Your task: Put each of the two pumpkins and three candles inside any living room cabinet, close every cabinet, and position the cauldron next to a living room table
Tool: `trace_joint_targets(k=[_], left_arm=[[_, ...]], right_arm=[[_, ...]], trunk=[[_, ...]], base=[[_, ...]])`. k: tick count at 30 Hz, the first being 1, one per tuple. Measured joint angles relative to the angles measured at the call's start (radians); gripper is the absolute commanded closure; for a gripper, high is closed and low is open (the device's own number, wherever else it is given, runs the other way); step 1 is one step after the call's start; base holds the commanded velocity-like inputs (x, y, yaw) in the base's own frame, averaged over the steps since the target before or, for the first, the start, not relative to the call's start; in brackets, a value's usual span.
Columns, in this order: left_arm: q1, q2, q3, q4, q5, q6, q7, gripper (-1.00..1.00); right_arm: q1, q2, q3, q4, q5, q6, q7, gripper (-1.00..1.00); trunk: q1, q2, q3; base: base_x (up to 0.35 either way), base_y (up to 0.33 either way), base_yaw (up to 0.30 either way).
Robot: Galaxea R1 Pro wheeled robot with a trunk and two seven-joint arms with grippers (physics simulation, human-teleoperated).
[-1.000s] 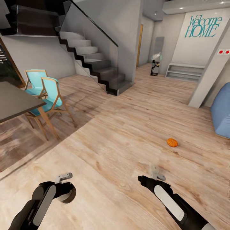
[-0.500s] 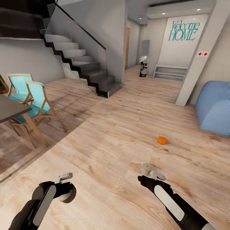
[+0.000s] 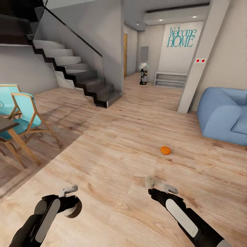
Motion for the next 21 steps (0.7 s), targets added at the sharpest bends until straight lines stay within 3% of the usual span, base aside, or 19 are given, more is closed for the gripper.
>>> trace_joint_targets(k=[8, 21], left_arm=[[0.0, 0.0, 0.0, 0.0, -0.001, 0.0, 0.0, 1.0], [0.0, 0.0, 0.0, -0.001, -0.001, 0.0, 0.0, 1.0]], right_arm=[[0.0, 0.0, 0.0, 0.0, 0.0, 0.0, 0.0, -1.0], [0.0, 0.0, 0.0, 0.008, 0.0, 0.0, 0.0, -1.0]], trunk=[[0.0, 0.0, 0.012], [0.0, 0.0, 0.029]], base=[[0.267, 0.154, -0.089], [0.32, 0.104, 0.01]])
